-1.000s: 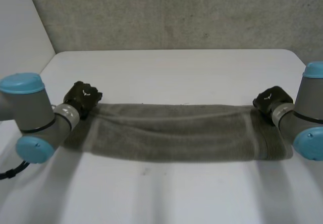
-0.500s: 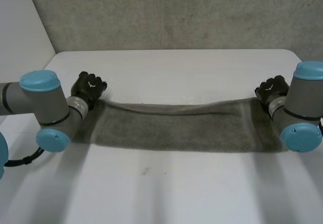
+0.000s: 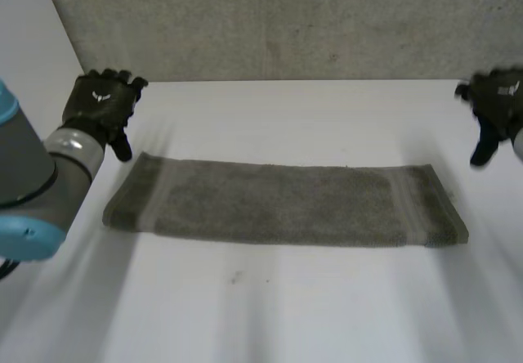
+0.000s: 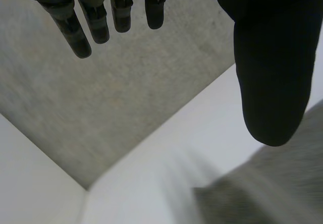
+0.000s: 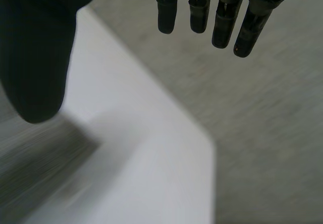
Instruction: Fold the laundry
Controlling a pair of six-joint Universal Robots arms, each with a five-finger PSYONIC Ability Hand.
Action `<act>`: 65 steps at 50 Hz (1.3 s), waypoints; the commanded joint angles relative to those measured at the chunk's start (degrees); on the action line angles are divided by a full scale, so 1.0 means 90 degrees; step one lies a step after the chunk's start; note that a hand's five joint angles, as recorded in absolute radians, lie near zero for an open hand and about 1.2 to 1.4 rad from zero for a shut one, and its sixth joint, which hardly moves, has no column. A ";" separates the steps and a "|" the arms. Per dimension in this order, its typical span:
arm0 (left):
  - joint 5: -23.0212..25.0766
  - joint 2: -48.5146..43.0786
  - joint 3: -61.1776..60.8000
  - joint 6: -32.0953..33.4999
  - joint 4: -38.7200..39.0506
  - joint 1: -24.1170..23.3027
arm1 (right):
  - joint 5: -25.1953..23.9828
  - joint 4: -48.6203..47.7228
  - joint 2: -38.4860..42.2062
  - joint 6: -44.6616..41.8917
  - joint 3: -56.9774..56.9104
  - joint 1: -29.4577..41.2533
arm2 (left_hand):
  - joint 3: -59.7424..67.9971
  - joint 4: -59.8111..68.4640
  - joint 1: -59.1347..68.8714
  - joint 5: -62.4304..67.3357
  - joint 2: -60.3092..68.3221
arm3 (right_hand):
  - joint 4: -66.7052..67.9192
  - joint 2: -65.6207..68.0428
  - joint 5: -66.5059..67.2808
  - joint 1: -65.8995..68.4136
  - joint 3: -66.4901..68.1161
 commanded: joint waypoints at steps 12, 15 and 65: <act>0.0051 0.0497 -0.2070 -0.1512 0.1657 0.0059 | -0.1084 -0.1042 0.0696 -0.0018 0.2057 -0.0365 | 0.0059 0.0044 -0.0024 -0.0186 0.0056 | 0.2212 0.2236 0.2205 0.2339 0.2340; 0.0052 0.0517 -0.2090 -0.1512 0.1676 0.0069 | -0.1055 -0.1335 0.0784 -0.0097 0.2135 -0.0394 | 0.0059 0.0044 -0.0024 -0.0186 0.0056 | 0.2417 0.2441 0.2409 0.2544 0.2545; 0.0012 0.0586 -0.2149 -0.1512 0.1706 0.0059 | 0.0117 -0.2361 0.0296 -0.1210 0.0925 0.0674 | 0.0054 0.0038 -0.0029 -0.0191 0.0051 | 0.7420 0.7445 0.7413 0.7548 0.7549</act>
